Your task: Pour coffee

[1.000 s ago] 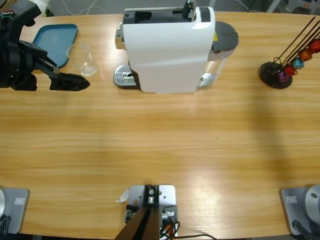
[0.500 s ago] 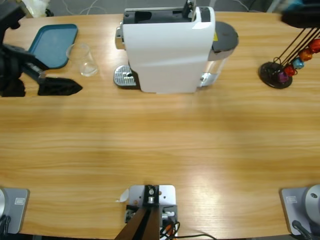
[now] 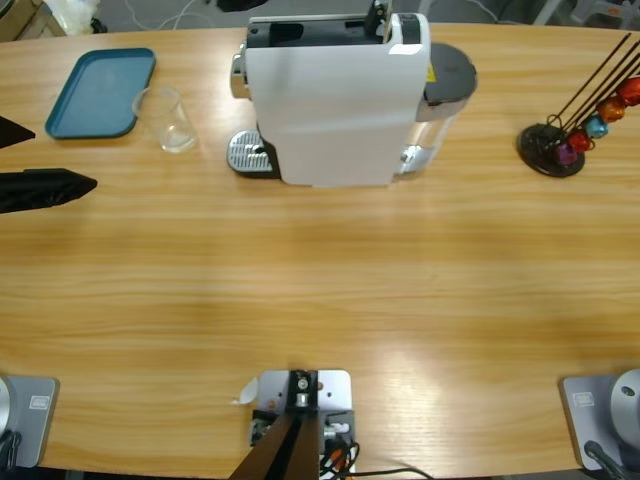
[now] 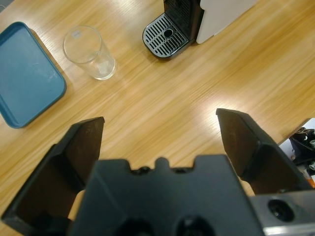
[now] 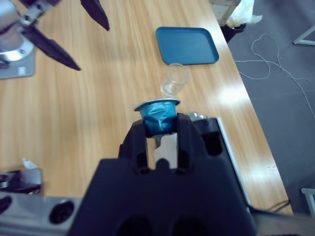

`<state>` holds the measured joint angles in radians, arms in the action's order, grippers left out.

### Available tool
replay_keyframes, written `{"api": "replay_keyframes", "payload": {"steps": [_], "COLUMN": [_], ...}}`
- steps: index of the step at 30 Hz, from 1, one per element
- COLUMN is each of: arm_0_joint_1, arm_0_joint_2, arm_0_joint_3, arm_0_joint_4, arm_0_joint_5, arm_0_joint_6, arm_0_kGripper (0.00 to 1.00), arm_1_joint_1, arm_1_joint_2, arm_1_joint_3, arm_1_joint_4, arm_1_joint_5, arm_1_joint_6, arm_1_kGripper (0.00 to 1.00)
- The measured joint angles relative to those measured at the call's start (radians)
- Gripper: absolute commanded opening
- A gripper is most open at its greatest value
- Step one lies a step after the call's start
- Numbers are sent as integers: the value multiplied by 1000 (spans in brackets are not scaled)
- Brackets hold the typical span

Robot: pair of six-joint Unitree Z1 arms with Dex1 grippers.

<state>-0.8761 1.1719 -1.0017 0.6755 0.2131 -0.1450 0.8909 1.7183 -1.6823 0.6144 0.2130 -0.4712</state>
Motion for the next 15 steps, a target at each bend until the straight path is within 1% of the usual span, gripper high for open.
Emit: {"api": "replay_keyframes", "payload": {"steps": [6, 10, 15], "arm_0_joint_1": [2, 3, 3], "arm_0_joint_2": [-1, 0, 7], "arm_0_joint_3": [7, 11, 11], "arm_0_joint_4": [0, 0, 0], "arm_0_joint_5": [0, 0, 0], "arm_0_joint_6": [3, 3, 3], "arm_0_kGripper": [996, 996, 996], "arm_1_joint_1": [-99, -162, -171], "arm_1_joint_2": [107, 138, 156], "arm_1_joint_3": [-31, -38, -50], "arm_1_joint_4": [2, 2, 2], "arm_1_joint_5": [0, 0, 7], "arm_1_joint_6": [-30, -47, -63], "arm_1_kGripper": [0, 0, 0]}}
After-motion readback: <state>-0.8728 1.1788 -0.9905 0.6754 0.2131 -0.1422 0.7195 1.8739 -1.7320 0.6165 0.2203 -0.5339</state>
